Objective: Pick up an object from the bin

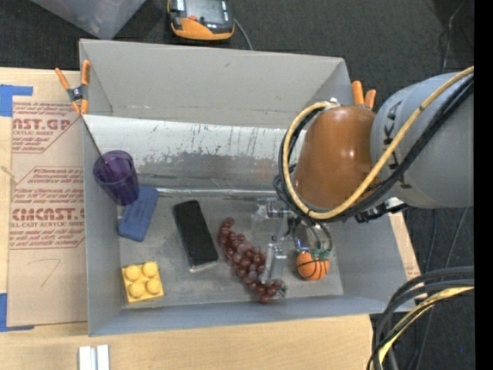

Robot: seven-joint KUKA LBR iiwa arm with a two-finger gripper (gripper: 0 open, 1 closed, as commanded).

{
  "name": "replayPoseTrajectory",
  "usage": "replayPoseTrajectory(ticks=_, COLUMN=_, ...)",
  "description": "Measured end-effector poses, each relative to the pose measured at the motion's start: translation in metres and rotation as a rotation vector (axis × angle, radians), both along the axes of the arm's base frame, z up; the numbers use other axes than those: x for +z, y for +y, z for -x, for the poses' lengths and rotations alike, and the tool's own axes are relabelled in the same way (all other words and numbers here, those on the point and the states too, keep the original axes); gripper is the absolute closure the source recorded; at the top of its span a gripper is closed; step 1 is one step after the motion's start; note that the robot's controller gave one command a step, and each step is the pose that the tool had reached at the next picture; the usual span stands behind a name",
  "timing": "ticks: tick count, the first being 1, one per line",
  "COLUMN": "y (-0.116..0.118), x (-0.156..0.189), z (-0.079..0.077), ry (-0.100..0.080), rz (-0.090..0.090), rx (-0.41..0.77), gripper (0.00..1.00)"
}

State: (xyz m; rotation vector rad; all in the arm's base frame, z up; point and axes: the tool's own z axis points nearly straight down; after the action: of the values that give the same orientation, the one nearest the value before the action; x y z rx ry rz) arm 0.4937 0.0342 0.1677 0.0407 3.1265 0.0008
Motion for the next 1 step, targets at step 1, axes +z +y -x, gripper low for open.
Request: replayPoseTrajectory(ticks=1, y=-0.0242, x=-0.0227, z=-0.0033, ry=0.016, rz=0.0, rx=-0.054, gripper=0.0)
